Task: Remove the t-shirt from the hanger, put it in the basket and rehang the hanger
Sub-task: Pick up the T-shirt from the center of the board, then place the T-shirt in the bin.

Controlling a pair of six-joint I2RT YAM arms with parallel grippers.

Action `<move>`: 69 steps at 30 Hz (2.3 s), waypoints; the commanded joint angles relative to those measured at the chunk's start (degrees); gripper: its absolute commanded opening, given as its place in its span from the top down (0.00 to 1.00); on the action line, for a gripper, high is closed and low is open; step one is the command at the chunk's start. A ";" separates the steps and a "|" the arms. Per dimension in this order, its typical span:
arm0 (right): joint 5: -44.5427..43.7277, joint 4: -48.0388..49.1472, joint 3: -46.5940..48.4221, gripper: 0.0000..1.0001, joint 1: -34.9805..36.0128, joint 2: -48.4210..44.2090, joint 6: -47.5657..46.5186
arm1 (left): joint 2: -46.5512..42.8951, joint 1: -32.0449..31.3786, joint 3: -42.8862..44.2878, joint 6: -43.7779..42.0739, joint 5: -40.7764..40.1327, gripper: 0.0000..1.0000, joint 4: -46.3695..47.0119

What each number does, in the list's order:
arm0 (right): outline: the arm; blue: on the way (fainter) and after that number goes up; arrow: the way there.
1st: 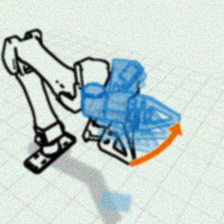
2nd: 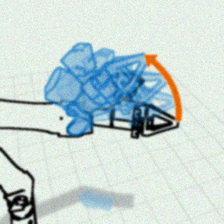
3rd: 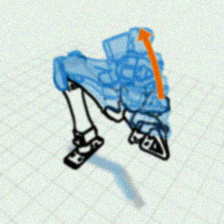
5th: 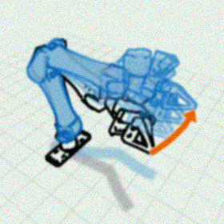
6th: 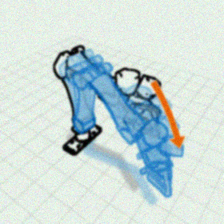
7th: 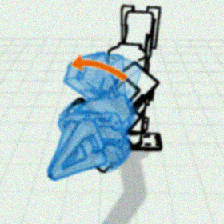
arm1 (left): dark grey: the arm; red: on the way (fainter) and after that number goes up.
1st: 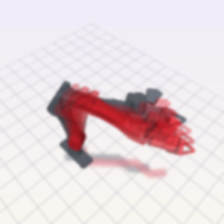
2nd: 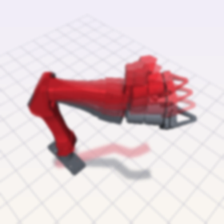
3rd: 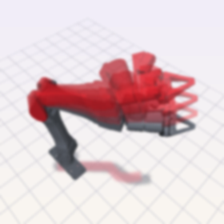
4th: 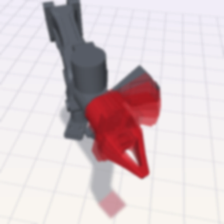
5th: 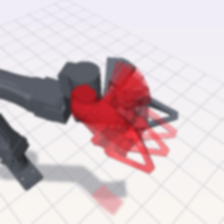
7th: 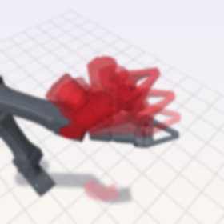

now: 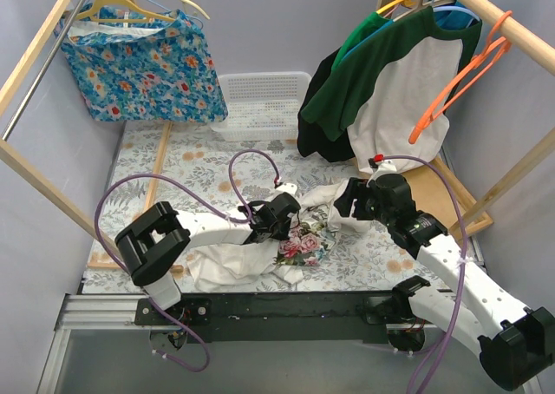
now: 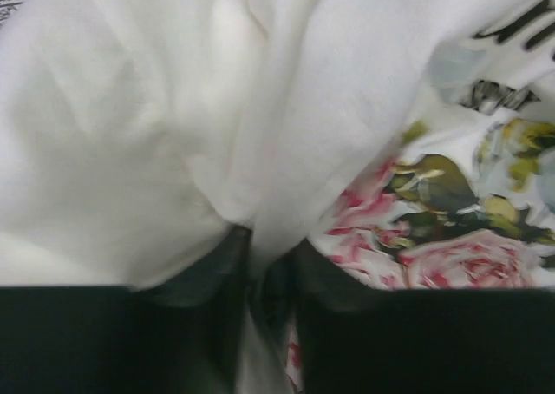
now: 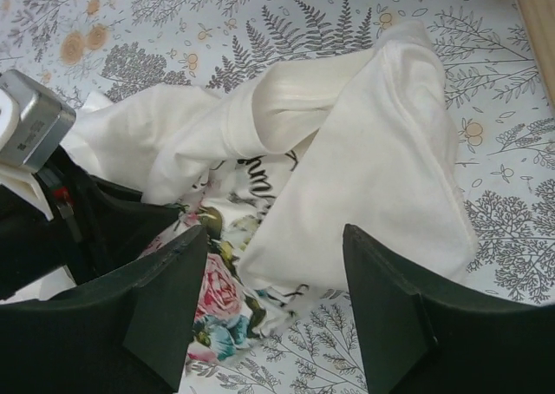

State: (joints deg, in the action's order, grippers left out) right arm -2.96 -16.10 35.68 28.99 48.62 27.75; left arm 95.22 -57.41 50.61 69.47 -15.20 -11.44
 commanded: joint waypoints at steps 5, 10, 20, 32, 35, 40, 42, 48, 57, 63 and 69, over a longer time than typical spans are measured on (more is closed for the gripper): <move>-4.95 2.83 1.94 0.29 0.45 -0.37 -1.12 | 1.12 2.99 -2.45 1.28 1.76 1.00 -4.90; -4.16 2.74 1.50 0.30 0.45 -0.19 -1.38 | -6.61 12.73 2.81 -2.49 3.51 1.00 -6.13; -2.31 4.58 1.50 0.33 0.62 2.62 -1.47 | -3.91 22.86 35.06 -14.09 3.25 1.00 -11.58; -2.31 7.04 2.90 0.34 0.80 5.25 -1.73 | 11.21 27.79 70.85 -21.13 0.71 1.00 -5.01; -1.61 7.74 3.25 0.34 0.71 6.13 -1.73 | 13.41 28.14 72.78 -24.64 -1.31 1.00 1.41; -0.82 9.50 2.99 0.34 0.80 7.19 -1.64 | 17.10 30.68 75.69 -27.36 -2.99 1.00 9.74; -1.00 10.90 2.47 0.35 0.71 7.10 -1.12 | 17.54 31.65 73.77 -29.65 -3.25 1.00 13.87; 0.15 15.31 1.58 0.35 0.80 8.85 -2.43 | 23.14 35.43 74.62 -28.17 0.86 1.00 25.58; 4.35 15.57 4.22 0.36 0.89 17.73 -2.26 | 33.80 39.65 84.48 -25.62 5.62 1.00 28.94; 4.81 17.33 5.98 0.36 0.89 20.02 -2.87 | 29.86 40.09 67.90 -24.91 6.85 1.00 30.15; 5.42 17.68 5.89 0.36 0.98 20.46 -2.44 | 25.45 40.00 49.77 -22.01 6.32 1.00 31.40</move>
State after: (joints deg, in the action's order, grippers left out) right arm 1.63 -1.19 39.51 29.65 68.77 25.56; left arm 127.81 -17.10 106.91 45.32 -9.72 17.32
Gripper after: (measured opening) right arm 0.642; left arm 0.065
